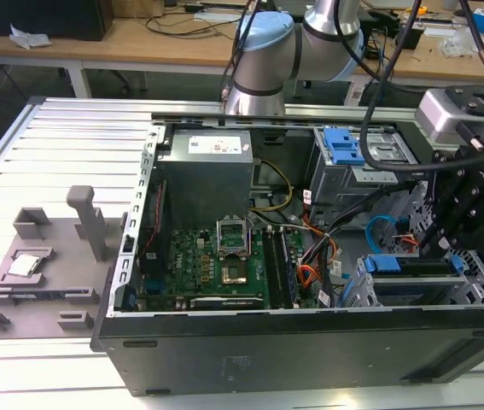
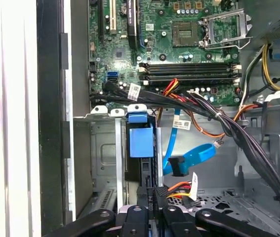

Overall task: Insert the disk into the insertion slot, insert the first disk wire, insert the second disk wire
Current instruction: 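Insert the first disk wire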

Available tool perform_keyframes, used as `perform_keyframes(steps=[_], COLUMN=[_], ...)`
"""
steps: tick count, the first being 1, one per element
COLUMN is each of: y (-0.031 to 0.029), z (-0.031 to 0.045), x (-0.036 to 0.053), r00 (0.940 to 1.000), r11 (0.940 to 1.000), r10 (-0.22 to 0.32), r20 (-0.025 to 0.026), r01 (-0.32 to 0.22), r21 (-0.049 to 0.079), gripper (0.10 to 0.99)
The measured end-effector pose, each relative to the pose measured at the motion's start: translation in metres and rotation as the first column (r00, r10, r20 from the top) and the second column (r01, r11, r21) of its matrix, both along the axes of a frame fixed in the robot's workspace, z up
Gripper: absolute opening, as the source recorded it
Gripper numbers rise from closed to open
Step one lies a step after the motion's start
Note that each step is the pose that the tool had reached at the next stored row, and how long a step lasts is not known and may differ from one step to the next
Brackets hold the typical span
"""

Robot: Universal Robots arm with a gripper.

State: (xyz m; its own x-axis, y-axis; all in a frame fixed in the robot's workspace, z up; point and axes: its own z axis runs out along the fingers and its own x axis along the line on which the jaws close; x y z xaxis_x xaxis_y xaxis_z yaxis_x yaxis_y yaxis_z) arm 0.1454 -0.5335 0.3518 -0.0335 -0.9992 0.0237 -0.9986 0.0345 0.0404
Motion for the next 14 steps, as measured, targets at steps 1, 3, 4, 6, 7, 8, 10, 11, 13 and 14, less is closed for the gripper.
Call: perform_keyframes(steps=[1,3,4,6,7,8,10,11,13,14], y=[-0.0001,-0.0002,-0.0002,-0.0002,-0.0002,-0.0002,-0.0002,-0.0002,0.0,0.0001], z=[-0.0006,-0.0016,-0.0021,-0.0034,-0.0045,-0.0059,-0.0089,-0.0096,-0.0101,-0.0101], x=[0.0002,0.0006,0.0007,0.0009,0.001,0.001,0.001,0.001,0.001,0.0012], r00=[1.0,1.0,1.0,1.0,1.0,1.0,1.0,1.0,1.0,1.0], r11=[1.0,1.0,1.0,1.0,1.0,1.0,1.0,1.0,1.0,1.0], r10=[0.0,0.0,0.0,0.0,0.0,0.0,0.0,0.0,0.0,0.0], r20=[0.0,0.0,0.0,0.0,0.0,0.0,0.0,0.0,0.0,0.0], r01=[0.0,0.0,0.0,0.0,0.0,0.0,0.0,0.0,0.0,0.0], r21=[0.0,0.0,0.0,0.0,0.0,0.0,0.0,0.0,0.0,0.0], gripper=[0.173,0.173,0.173,0.173,0.173,0.173,0.173,0.173,0.173,0.173])
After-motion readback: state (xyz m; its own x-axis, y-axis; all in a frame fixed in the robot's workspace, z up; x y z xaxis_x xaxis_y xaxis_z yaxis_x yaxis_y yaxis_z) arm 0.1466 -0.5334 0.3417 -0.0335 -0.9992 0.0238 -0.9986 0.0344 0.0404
